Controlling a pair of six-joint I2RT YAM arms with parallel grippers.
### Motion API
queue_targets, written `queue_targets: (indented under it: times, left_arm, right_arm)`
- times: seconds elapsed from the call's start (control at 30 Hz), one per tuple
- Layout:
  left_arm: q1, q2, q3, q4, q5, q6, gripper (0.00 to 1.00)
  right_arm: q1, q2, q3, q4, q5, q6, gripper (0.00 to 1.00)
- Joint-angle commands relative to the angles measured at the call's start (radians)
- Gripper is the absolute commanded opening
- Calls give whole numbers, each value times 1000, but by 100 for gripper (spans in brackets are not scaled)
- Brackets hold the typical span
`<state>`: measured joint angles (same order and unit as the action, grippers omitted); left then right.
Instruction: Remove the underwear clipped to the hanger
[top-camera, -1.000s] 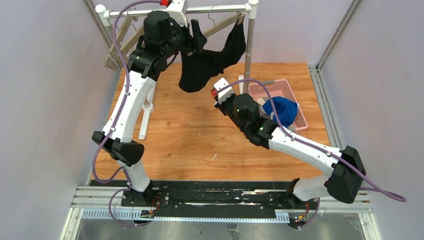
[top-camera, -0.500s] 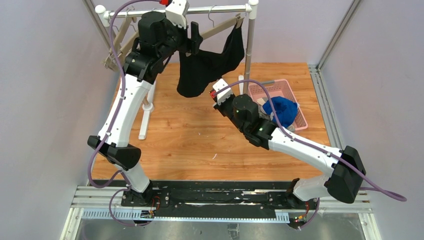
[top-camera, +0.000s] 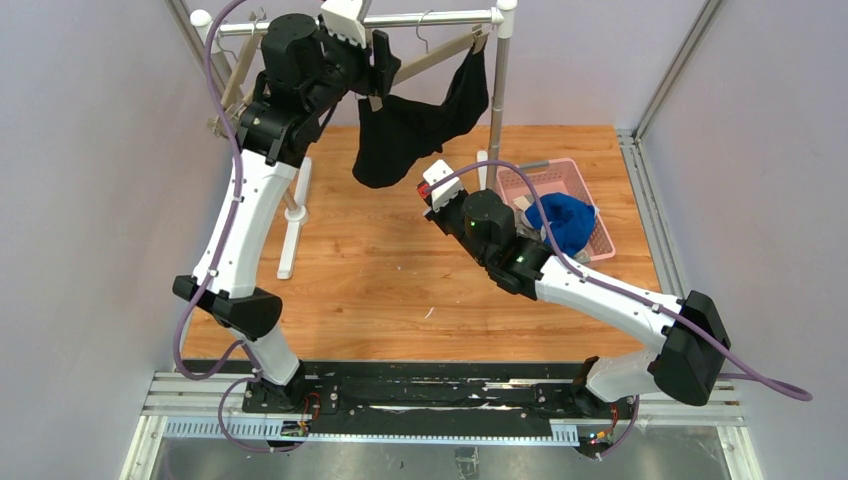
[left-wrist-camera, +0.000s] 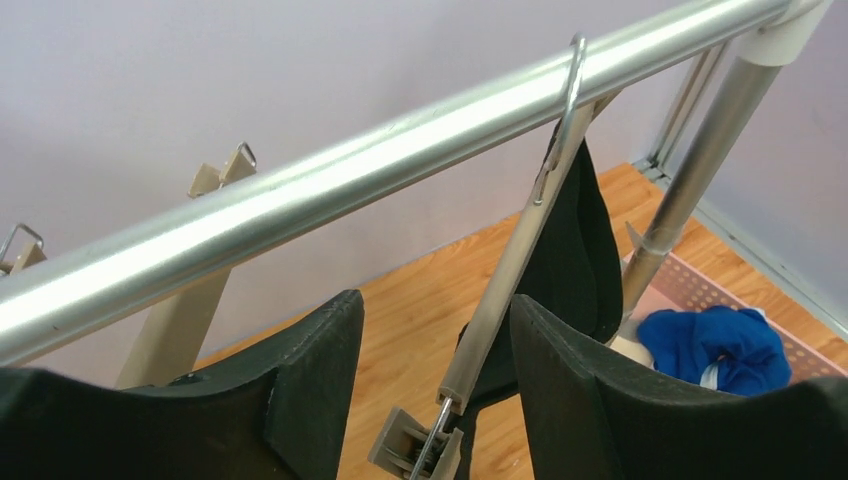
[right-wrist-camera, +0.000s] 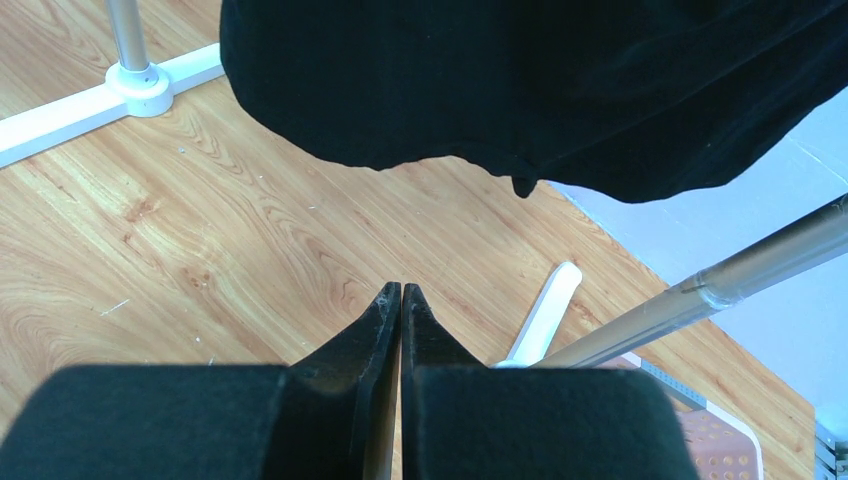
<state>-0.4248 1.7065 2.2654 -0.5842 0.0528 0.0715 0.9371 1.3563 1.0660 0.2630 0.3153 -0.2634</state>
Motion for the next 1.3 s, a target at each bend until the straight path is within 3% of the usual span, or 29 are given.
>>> queue_targets:
  times: [0.0,0.2,0.67,0.93,1.17,1.27]
  left_arm:
    - [-3,8,37,24,41,14,64]
    - [-3,30,39,-2,50,27,66]
    - [-19,109,163,-129,32,113,52]
    - [-19,126,166,-151,36,127,57]
    - [-21,146,173,-151,62,126,45]
    - [-23,155,176,-149,74,121,33]
  right_arm:
    - [24,8,6,0,-1,-1,3]
    - [27,1,-4,7,-5,0,2]
    - [29,-2,-9,15,-11,-3,2]
    - [32,-9,-16,19,-6,-8,3]
    - [32,-15,-32,31,-1,-9,3]
    - [32,-16,-34,32,-3,-9,4]
